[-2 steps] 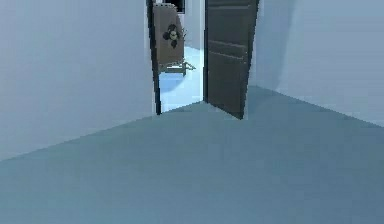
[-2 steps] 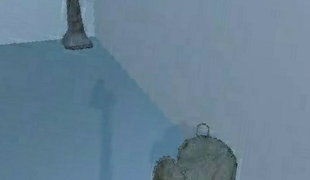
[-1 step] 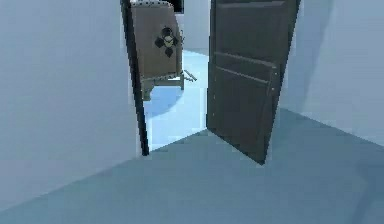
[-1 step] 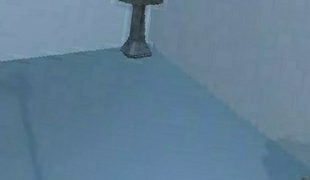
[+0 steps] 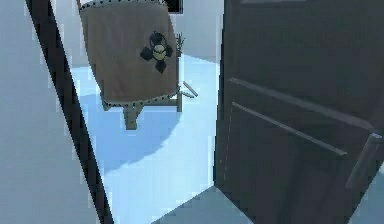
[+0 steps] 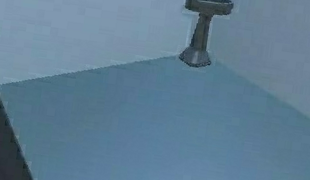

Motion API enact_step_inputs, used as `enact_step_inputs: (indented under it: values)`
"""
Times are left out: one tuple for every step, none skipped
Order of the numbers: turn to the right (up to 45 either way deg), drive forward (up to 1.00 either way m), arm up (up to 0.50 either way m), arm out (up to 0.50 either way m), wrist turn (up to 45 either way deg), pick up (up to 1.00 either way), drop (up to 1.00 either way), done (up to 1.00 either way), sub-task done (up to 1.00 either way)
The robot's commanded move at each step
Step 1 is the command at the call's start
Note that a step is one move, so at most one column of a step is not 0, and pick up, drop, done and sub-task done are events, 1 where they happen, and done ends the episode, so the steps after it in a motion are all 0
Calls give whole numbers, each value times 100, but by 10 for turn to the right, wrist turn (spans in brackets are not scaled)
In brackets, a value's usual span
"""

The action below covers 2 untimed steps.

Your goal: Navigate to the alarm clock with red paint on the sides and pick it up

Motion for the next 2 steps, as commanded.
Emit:
enact_step_inputs:
  values:
    - [0,75,0,0,0,0,0,0,0]
    - [-300,0,0,0,0,0,0,0,0]
